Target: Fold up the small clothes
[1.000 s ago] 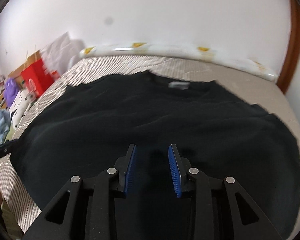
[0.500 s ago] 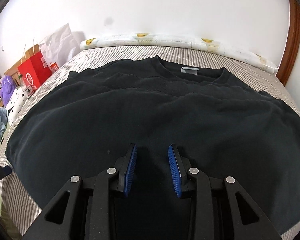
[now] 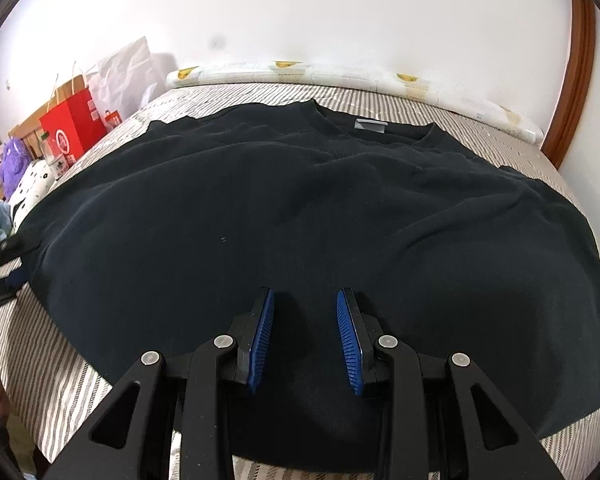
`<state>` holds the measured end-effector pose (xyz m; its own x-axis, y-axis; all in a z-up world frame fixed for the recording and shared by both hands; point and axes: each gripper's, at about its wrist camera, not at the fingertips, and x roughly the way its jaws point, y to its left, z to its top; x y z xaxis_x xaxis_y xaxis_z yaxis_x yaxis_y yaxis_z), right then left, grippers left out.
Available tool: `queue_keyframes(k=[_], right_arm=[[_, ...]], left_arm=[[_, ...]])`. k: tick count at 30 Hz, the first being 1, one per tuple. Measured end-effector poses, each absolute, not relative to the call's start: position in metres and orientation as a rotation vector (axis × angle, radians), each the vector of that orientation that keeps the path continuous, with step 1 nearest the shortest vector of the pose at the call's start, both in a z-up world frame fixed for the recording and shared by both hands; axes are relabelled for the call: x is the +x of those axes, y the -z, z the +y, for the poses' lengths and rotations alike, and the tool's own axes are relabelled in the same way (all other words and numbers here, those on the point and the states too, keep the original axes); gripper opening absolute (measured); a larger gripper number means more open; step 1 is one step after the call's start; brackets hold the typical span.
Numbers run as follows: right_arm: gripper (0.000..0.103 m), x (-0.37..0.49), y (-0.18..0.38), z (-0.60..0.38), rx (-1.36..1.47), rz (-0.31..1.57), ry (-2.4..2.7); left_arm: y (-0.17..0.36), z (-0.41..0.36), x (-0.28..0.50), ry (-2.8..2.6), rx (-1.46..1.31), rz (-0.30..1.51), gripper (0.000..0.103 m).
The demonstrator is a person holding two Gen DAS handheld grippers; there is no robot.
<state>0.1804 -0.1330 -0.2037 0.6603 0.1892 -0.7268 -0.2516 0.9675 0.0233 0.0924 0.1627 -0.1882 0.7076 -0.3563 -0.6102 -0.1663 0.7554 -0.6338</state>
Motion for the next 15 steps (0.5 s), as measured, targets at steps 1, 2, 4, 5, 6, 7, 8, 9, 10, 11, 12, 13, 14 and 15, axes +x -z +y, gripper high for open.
queue_keyframes(k=[1, 2, 4, 5, 6, 7, 8, 9, 10, 11, 12, 13, 14, 15], right_arm=[[0.033, 0.178, 0.203, -0.133, -0.086, 0.813, -0.260], [0.033, 0.176, 0.203, -0.133, -0.089, 0.815, -0.270], [0.033, 0.172, 0.202, -0.136, -0.092, 0.819, -0.291], [0.033, 0.169, 0.201, -0.139, -0.090, 0.824, -0.311], [0.033, 0.167, 0.200, -0.140, -0.087, 0.827, -0.325], [0.033, 0.165, 0.199, -0.142, -0.083, 0.830, -0.342], [0.033, 0.162, 0.197, -0.145, -0.078, 0.830, -0.357], [0.033, 0.160, 0.194, -0.149, -0.070, 0.829, -0.368], [0.033, 0.157, 0.191, -0.154, -0.060, 0.826, -0.371], [0.033, 0.155, 0.189, -0.159, -0.049, 0.821, -0.367], [0.033, 0.152, 0.185, -0.166, -0.035, 0.813, -0.356], [0.033, 0.151, 0.182, -0.172, -0.025, 0.807, -0.347], [0.033, 0.149, 0.178, -0.181, -0.015, 0.798, -0.334], [0.033, 0.146, 0.174, -0.190, -0.004, 0.789, -0.320]], left_arm=[[0.187, 0.161, 0.095, 0.095, -0.713, 0.803, 0.052], [0.187, 0.161, 0.095, 0.080, -0.705, 0.807, 0.046], [0.185, 0.161, 0.097, 0.060, -0.697, 0.813, 0.041], [0.182, 0.161, 0.096, 0.052, -0.696, 0.809, 0.037], [0.178, 0.161, 0.096, 0.044, -0.691, 0.806, 0.034], [0.174, 0.159, 0.096, 0.040, -0.679, 0.803, 0.032], [0.169, 0.157, 0.096, 0.036, -0.664, 0.798, 0.030], [0.161, 0.154, 0.095, 0.033, -0.644, 0.788, 0.028], [0.153, 0.149, 0.096, 0.030, -0.618, 0.777, 0.027], [0.146, 0.145, 0.095, 0.028, -0.595, 0.768, 0.026], [0.137, 0.140, 0.095, 0.031, -0.568, 0.754, 0.025], [0.126, 0.134, 0.094, 0.041, -0.545, 0.734, 0.024], [0.118, 0.129, 0.094, 0.052, -0.527, 0.718, 0.023], [0.110, 0.124, 0.094, 0.062, -0.508, 0.704, 0.022]])
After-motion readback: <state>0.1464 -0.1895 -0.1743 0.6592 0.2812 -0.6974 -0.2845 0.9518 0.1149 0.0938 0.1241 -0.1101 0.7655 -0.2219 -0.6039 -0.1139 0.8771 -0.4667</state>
